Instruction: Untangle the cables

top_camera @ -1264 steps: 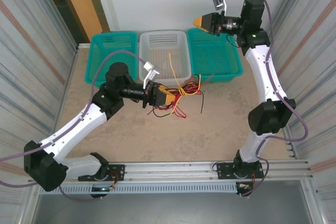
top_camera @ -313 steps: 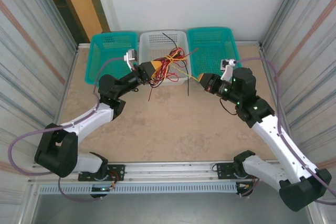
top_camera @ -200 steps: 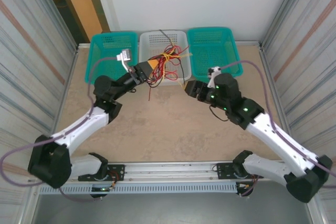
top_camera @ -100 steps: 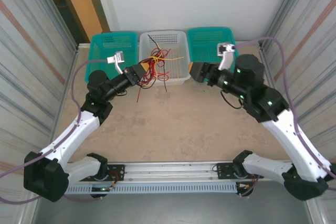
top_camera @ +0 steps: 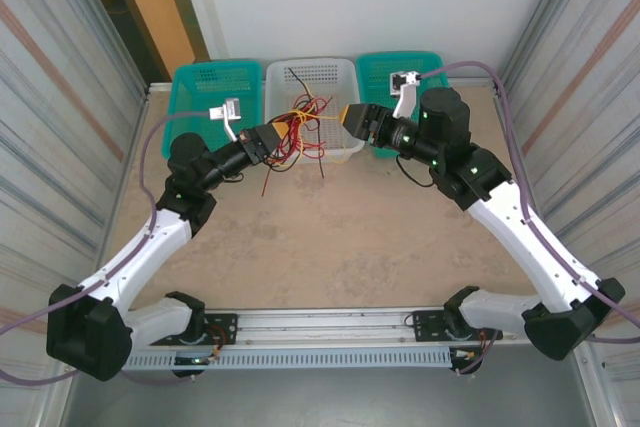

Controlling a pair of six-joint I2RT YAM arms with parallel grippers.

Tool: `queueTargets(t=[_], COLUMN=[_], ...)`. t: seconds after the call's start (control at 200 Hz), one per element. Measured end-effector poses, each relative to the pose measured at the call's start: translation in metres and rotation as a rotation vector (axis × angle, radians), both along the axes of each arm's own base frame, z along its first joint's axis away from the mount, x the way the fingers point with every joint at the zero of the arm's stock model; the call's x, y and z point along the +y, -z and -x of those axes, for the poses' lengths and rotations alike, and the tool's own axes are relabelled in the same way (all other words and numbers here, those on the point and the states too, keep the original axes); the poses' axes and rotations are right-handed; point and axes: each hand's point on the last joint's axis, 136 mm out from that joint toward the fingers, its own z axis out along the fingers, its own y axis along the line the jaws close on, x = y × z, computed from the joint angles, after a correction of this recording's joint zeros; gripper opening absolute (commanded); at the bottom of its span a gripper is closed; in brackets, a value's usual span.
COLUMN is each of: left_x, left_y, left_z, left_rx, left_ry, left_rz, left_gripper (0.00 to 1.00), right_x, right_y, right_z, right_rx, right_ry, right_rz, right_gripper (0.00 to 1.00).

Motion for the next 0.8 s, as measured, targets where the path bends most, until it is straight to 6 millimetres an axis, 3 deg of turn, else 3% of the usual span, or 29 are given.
queueTargets(t=[0.12, 0.21, 0.336, 0.536, 0.691, 0.802], left_x=[-0.001, -0.001, -0.002, -0.018, -0.041, -0.069], left_y=[-0.002, -0.004, -0.003, 0.003, -0.002, 0.000], left_z=[0.001, 0.001, 0.001, 0.005, 0.025, 0.057], left_rx=[-0.006, -0.010, -0.010, -0.034, -0.143, -0.279], left_ry=[0.005, 0.009, 0.018, 0.049, 0.111, 0.216], left_rz=[0.002, 0.003, 0.000, -0.142, -0.306, -0.412], left_gripper=[0.00, 0.00, 0.00, 0.00, 0.00, 0.00], right_x=[0.007, 0.008, 0.008, 0.016, 0.030, 0.039], right_y=[0.004, 0.010, 0.015, 0.003, -0.038, -0.065], right_z=[-0.005, -0.007, -0.007, -0.001, 0.010, 0.007], right_rx=[0.017, 0.039, 0.050, 0.026, -0.070, -0.123], right_ry=[-0.012, -0.010, -0.009, -0.030, -0.068, -0.082], right_rz=[-0.014, -0.018, -0.016, 0.000, 0.033, 0.084], right_gripper=[0.45, 0.34, 0.00, 0.00, 0.00, 0.00])
